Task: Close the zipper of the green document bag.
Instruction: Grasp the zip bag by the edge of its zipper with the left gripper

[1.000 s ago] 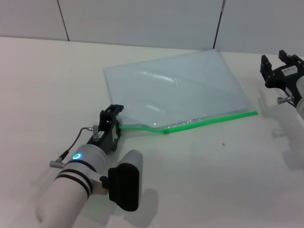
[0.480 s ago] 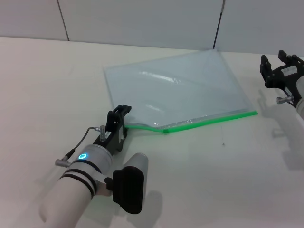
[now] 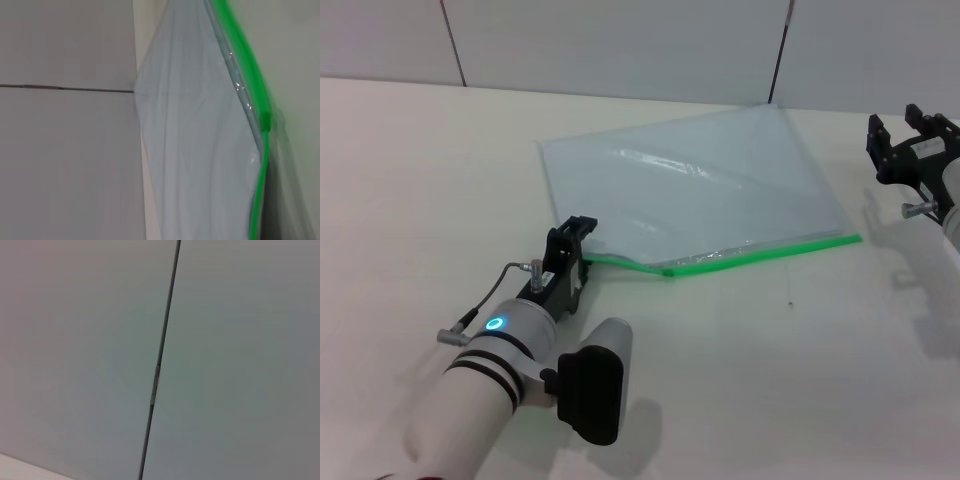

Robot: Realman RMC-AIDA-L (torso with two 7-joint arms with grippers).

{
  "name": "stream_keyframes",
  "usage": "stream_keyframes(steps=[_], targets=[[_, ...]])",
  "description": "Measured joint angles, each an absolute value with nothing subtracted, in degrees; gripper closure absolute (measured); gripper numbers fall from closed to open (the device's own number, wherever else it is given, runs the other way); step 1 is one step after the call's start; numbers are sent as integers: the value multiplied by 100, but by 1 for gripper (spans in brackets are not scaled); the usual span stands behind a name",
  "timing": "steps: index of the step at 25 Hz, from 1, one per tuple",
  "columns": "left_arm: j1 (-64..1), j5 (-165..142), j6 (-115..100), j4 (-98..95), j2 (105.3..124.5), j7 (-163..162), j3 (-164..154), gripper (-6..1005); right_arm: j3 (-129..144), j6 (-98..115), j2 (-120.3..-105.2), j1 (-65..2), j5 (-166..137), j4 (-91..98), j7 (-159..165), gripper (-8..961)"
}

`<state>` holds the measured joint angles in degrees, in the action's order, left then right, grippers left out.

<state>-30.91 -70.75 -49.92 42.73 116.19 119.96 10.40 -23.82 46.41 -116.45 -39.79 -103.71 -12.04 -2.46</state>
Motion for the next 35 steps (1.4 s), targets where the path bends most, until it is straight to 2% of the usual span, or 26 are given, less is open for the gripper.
stream_keyframes(steps=[19,25,35], targets=[[-3199,-7075,-4960,4181,11628,11824,1049,639,-2266,4711,-11647,-3979,-10389,-1266,-246,507],[-3196,-7076,-5186,4174,11628,11805,1032,801,-2188,4711,-11641,-3975,-10389,-1339,-246,508],[-3174,-7065,-5370,4165,11628,11633,1071,935,-1944,4720,-11644,-3999,-10389,-1419,-246,509]])
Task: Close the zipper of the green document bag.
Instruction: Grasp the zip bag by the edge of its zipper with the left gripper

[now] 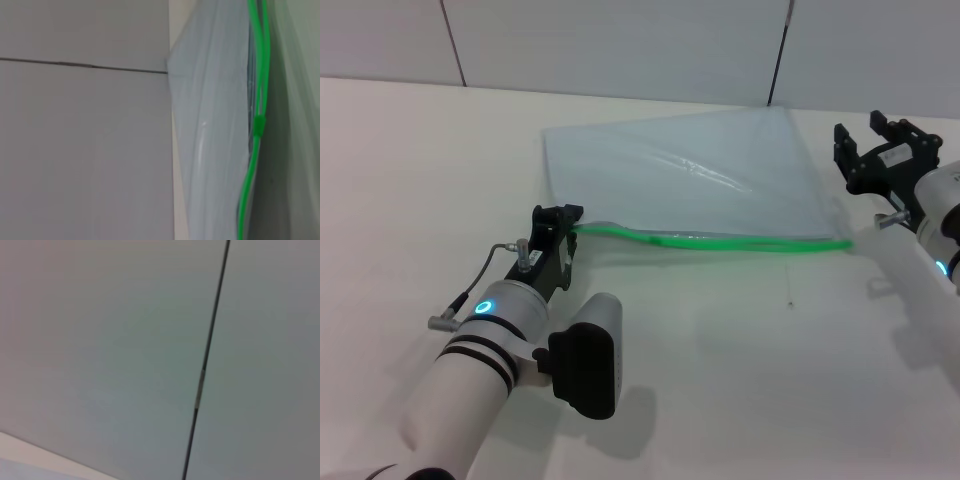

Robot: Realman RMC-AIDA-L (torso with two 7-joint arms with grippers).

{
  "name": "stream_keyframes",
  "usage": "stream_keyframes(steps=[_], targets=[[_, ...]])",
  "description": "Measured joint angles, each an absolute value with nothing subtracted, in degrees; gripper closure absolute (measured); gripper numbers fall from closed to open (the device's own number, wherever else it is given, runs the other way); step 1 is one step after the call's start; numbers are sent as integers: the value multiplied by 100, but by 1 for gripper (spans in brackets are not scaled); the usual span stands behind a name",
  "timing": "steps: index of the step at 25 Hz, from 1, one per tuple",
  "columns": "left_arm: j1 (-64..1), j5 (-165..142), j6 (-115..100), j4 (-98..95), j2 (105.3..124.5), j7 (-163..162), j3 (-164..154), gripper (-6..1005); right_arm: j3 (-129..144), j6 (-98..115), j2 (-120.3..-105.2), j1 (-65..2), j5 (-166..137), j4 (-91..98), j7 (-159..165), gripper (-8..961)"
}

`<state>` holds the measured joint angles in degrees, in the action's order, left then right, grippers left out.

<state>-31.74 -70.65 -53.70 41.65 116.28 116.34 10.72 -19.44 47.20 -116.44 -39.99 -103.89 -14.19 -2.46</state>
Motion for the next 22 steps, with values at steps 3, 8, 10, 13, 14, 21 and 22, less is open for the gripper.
stream_keyframes(steps=[3,8,10,13,14,21,22], targets=[[-3178,-7056,-5370,4165,11628,11454,1074,937,-1883,4720,-11639,-4002,-10393,-1443,-246,509],[-3202,-7079,-5371,4166,11615,11038,1081,942,-1815,4720,-11636,-4005,-10396,-1442,-246,510],[-3218,-7101,-5371,4166,11606,10802,1080,943,-1747,4735,-11635,-4009,-10399,-1446,-247,510],[-3228,-7210,-5371,4140,11604,10415,1079,945,-1575,4850,-11628,-4010,-10408,-1458,-235,511],[-3230,-7254,-5368,4116,11604,10258,1080,945,-1494,4908,-11626,-4010,-10414,-1465,-225,511],[-3231,-7302,-5336,4042,11590,9578,1040,946,-1142,5254,-11609,-4007,-11131,-1648,-211,512],[-3225,-7306,-5337,4040,11585,9504,1035,946,-1138,5262,-11607,-4002,-11286,-1671,-210,512]])
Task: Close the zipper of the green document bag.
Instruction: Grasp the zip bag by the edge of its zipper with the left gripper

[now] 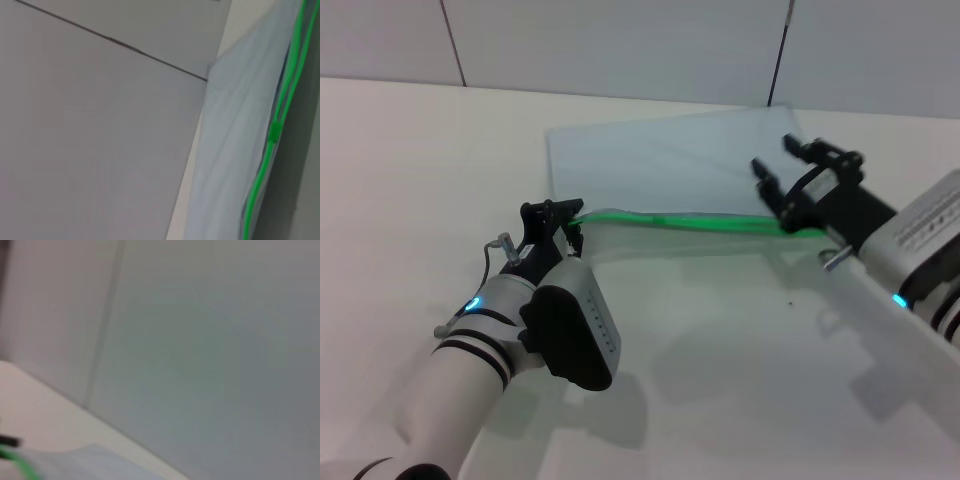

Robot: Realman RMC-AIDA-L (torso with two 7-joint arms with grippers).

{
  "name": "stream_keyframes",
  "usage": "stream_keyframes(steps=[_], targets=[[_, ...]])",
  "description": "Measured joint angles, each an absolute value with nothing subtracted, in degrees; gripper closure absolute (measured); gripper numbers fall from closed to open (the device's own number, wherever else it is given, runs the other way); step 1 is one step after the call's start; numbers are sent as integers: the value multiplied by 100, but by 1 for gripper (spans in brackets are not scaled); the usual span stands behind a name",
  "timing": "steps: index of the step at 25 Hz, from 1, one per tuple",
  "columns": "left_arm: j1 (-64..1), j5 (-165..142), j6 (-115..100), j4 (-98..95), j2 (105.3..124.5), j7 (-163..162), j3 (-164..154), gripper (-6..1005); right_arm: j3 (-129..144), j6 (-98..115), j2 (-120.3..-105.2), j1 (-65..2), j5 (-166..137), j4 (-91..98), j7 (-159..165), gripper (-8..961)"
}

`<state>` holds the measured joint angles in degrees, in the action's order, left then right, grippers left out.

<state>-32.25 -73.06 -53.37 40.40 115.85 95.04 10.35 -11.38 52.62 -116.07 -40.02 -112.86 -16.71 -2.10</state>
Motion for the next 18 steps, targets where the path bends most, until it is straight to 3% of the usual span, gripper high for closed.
stream_keyframes(steps=[9,18], targets=[[-3193,-7377,-5358,4020,11551,9077,1035,946,-1063,6381,-11571,-3812,-13067,-1489,627,513],[-3215,-7496,-5361,4022,11549,9068,1037,946,-1052,6072,-11582,-4040,-13941,-1328,1019,514]])
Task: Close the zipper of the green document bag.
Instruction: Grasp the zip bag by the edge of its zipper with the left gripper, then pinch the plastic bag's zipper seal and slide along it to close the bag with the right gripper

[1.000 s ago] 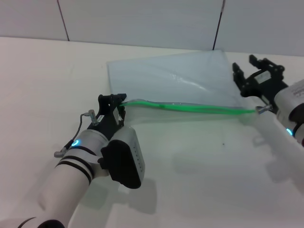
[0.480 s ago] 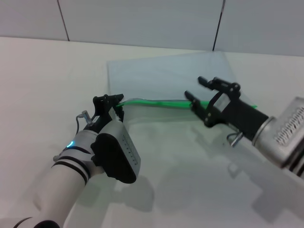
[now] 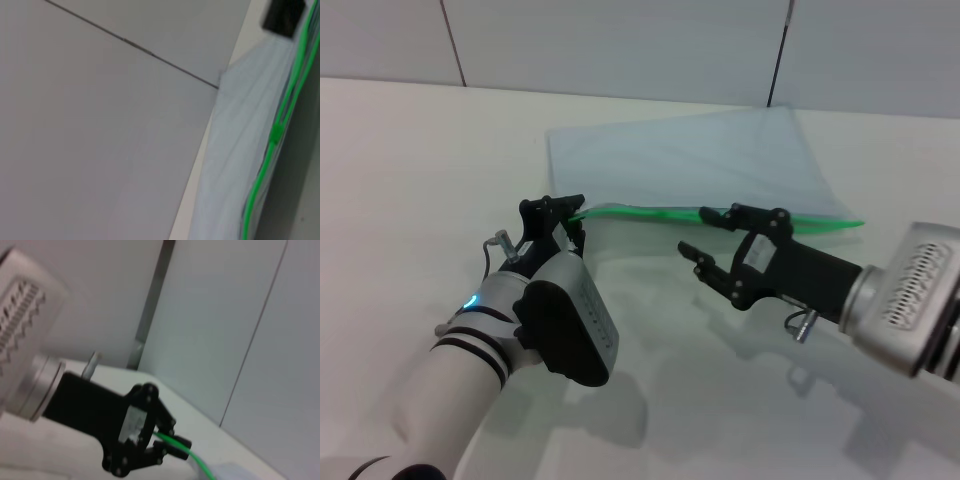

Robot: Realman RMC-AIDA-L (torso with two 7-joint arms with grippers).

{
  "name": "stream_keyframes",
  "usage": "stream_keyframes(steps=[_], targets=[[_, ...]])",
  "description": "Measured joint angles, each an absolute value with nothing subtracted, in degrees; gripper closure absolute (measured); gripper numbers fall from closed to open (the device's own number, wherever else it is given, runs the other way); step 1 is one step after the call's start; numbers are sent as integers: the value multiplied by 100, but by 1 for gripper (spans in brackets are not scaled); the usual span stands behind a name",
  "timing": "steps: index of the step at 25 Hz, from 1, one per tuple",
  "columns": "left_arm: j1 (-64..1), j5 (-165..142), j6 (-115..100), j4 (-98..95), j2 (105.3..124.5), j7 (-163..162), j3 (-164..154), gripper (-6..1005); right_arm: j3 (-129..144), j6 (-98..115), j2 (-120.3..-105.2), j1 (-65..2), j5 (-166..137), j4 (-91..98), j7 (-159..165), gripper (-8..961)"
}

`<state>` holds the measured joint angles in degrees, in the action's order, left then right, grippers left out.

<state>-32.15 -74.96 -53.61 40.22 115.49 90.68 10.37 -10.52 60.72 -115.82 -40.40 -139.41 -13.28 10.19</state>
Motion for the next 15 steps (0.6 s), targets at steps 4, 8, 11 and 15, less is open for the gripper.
stream_keyframes(steps=[4,8,11,15], targets=[[-3197,-7600,-5343,4024,11556,9069,1038,945,-1046,5625,-11602,-4228,-14105,-1380,1041,513],[-3202,-7604,-5321,4025,11569,9084,1034,945,-1045,5518,-11609,-4311,-14121,-1400,1003,514],[-3200,-7604,-5317,4026,11571,9094,1025,945,-1047,5299,-11610,-4419,-14121,-1419,957,515],[-3208,-7605,-5310,4026,11573,9104,1017,945,-1096,4910,-11617,-4518,-14110,-1582,562,516]])
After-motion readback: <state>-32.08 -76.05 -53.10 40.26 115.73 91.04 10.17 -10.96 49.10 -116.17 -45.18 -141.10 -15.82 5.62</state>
